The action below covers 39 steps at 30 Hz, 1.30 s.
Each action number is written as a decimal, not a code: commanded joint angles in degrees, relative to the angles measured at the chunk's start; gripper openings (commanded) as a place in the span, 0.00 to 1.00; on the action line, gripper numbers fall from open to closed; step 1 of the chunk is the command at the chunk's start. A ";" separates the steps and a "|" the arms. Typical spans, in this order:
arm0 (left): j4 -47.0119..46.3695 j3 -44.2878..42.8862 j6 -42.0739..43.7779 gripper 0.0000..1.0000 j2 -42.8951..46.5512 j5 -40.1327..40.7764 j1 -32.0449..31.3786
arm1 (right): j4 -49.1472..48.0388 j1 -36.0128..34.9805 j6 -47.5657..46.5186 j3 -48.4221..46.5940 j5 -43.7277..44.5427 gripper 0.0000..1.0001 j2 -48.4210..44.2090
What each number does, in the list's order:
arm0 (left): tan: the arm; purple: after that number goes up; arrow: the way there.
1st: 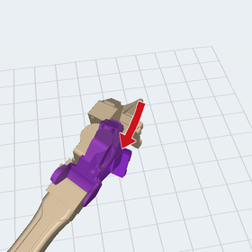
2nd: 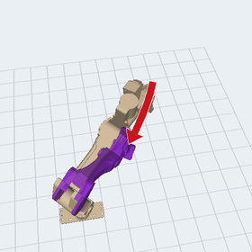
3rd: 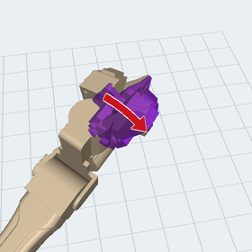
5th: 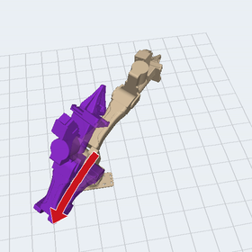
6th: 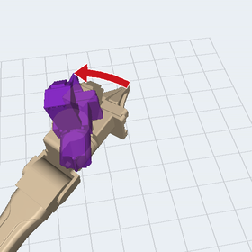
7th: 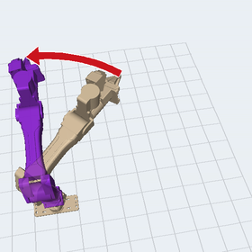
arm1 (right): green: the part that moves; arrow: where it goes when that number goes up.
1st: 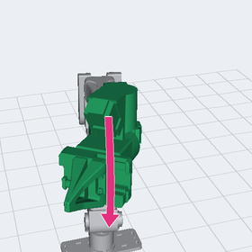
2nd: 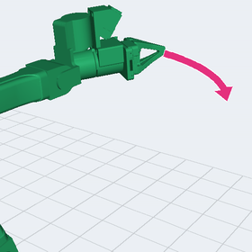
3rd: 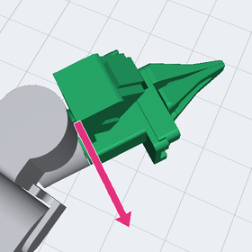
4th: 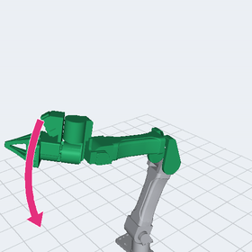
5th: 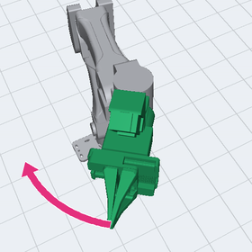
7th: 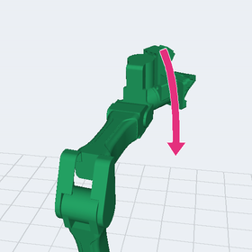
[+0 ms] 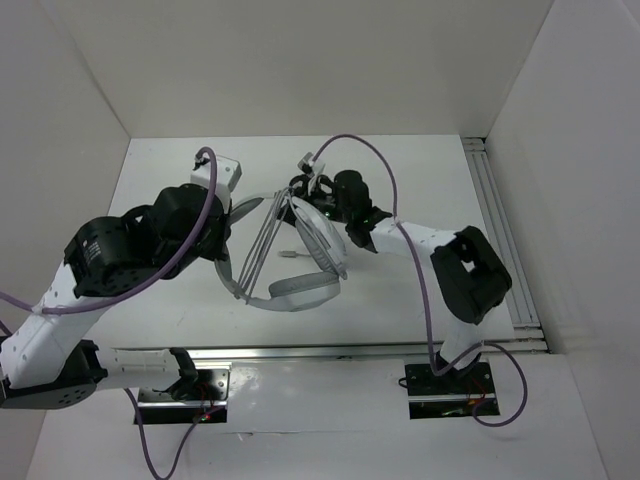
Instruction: Wrap the headphones
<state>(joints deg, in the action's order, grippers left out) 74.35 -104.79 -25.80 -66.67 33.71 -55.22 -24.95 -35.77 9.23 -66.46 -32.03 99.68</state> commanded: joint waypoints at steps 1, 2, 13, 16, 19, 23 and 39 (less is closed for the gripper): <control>-2.99 -4.71 -5.12 0.00 -0.03 3.19 -0.24 | -17.92 -3.59 10.36 3.08 -2.97 0.32 3.50; -2.98 -6.11 -5.74 0.00 -0.03 4.59 -0.24 | -20.20 -4.74 10.36 3.87 0.36 0.34 4.90; -2.28 -16.40 -5.67 0.00 -0.56 7.07 -0.24 | -23.21 -8.62 14.58 0.10 5.14 0.38 20.73; -2.28 -17.63 -5.66 0.00 -1.18 8.38 -0.24 | -24.97 -9.75 15.11 0.71 5.14 0.36 21.43; -2.89 -18.77 -5.66 0.00 -1.70 9.09 -0.24 | -24.97 -10.37 15.11 0.19 5.14 0.36 22.14; -4.03 -19.92 -5.66 0.00 -1.70 9.70 1.43 | -24.36 -10.99 15.11 0.19 5.66 0.36 22.14; -14.23 -12.38 -11.19 0.00 -10.49 4.96 22.69 | -27.18 -33.99 13.54 26.38 23.33 0.00 -1.04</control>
<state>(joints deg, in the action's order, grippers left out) 71.05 -117.51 -30.98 -76.09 42.59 -34.87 -48.47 -66.08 24.23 -41.17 -13.15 103.96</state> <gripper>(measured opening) 0.169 0.025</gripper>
